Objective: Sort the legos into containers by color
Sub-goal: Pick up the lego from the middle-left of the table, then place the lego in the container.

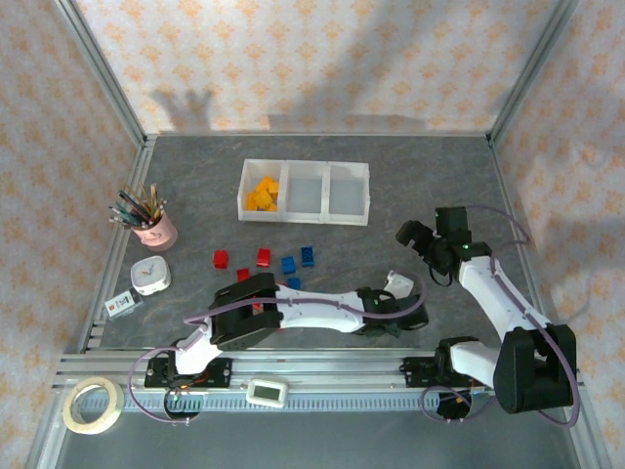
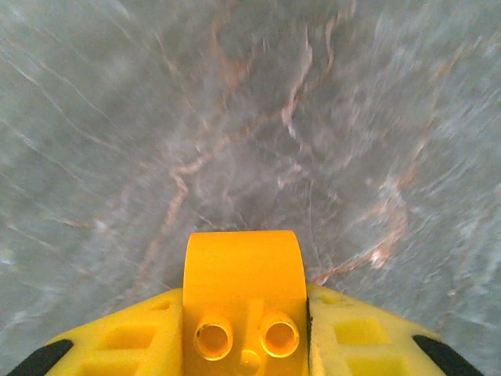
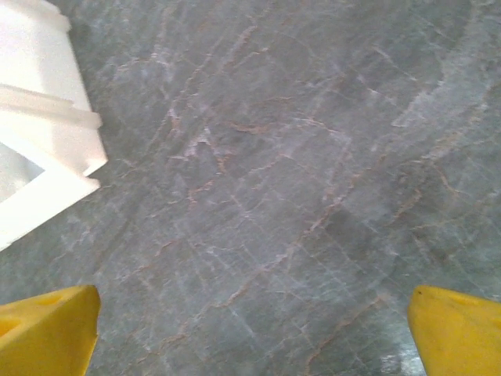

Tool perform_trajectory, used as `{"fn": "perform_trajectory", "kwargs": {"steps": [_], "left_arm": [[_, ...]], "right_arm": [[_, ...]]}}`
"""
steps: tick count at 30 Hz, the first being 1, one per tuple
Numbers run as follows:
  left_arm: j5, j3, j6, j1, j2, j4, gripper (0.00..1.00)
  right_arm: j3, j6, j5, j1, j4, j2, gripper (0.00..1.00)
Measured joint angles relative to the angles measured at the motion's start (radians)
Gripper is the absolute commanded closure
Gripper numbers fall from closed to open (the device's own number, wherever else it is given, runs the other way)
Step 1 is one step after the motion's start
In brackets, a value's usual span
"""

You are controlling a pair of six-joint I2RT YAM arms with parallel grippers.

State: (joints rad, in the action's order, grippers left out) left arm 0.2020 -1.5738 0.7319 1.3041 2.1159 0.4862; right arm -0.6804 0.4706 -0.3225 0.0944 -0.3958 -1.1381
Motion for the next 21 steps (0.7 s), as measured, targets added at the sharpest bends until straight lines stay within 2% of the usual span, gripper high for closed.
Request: {"fn": "perform_trajectory", "kwargs": {"steps": [5,11,15,21], "left_arm": [[0.021,0.097,0.000,-0.079,-0.242,-0.019,0.68],[0.063,0.204,-0.001,-0.271,-0.501,-0.058,0.69],[0.088,0.248,-0.015,-0.436,-0.547,-0.056,0.69],[0.102,0.283,-0.066,-0.712,-0.538,-0.065,0.69]], "right_arm": [[-0.035,-0.019,-0.042,0.005,0.000,-0.011,0.00],[-0.057,-0.013,-0.076,0.097,0.047,-0.037,0.00],[-0.080,0.005,-0.081,0.213,0.100,-0.083,0.00],[-0.120,0.027,-0.086,0.371,0.191,-0.150,0.00]]}}
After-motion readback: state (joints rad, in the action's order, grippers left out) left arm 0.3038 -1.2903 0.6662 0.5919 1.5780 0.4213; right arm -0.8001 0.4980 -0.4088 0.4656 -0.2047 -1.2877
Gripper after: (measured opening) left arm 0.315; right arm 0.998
